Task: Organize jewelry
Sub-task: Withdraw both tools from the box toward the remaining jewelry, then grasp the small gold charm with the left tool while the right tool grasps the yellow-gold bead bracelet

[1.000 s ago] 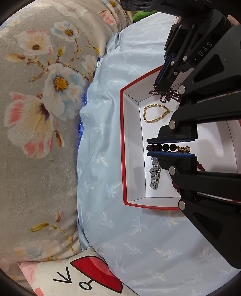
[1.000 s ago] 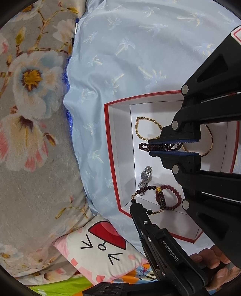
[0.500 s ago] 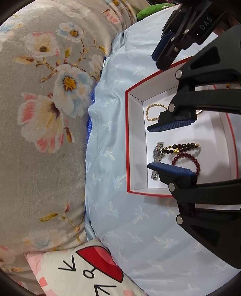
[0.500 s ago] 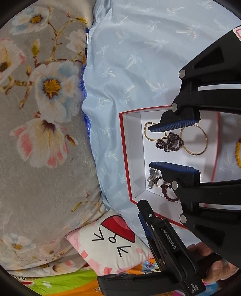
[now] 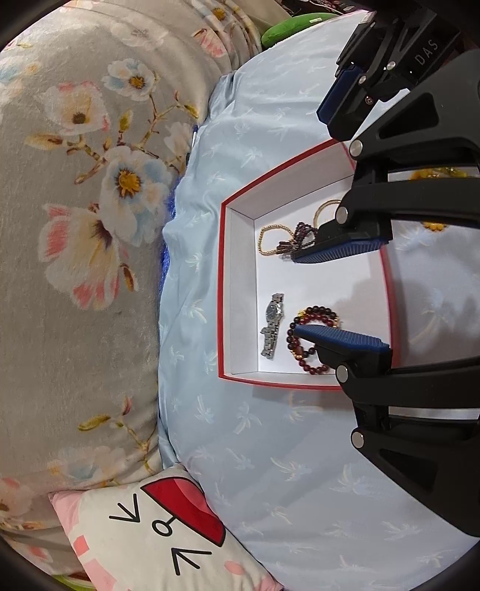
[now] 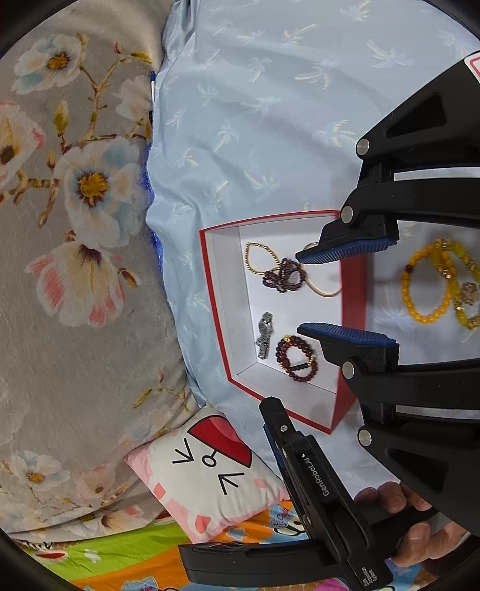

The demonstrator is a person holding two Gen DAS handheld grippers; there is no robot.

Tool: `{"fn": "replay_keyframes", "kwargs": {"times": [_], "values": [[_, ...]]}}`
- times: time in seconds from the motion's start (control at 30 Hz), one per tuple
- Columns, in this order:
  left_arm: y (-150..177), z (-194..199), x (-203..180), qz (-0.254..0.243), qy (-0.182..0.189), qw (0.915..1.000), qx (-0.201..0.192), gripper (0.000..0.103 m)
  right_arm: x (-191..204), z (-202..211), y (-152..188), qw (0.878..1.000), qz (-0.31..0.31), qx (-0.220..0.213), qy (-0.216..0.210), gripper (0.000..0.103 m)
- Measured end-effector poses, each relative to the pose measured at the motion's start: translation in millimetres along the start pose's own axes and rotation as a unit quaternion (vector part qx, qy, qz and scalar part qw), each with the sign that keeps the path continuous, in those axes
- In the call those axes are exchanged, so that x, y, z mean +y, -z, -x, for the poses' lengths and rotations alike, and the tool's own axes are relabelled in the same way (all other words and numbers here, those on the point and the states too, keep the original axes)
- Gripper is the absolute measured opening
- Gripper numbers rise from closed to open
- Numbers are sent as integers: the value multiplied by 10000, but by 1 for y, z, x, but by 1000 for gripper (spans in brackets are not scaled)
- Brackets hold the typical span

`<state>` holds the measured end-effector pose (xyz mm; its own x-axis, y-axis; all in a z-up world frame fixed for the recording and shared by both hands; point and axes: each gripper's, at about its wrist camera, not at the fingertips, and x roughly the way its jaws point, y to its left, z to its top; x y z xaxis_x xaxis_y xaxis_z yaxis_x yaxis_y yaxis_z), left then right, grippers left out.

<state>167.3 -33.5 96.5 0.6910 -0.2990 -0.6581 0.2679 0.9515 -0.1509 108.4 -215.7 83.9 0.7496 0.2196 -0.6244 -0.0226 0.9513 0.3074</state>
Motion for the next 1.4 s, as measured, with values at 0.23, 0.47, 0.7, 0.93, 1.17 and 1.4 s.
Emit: {"fn": "replay_keyframes", "kwargs": {"times": [0.23,0.47,0.7,0.93,1.17,1.4], "values": [[29,20,4,62,15,9999,117,33,-4,23,25,10000,-59,51,51,33],[76,26,11,201,-17,9987,460,33,-12,38,54,9996,-161,190,118,33],[118,29,8,209,31,9964,815,33,-16,46,89,9987,-161,447,199,33],[140,34,-5,63,46,9959,900,33,-19,48,115,9973,-242,651,219,33],[147,30,-15,-111,23,9959,899,33,-10,46,126,9969,-132,751,172,33],[153,24,-12,-37,-1,9952,978,33,7,33,128,9963,102,852,54,30]]}}
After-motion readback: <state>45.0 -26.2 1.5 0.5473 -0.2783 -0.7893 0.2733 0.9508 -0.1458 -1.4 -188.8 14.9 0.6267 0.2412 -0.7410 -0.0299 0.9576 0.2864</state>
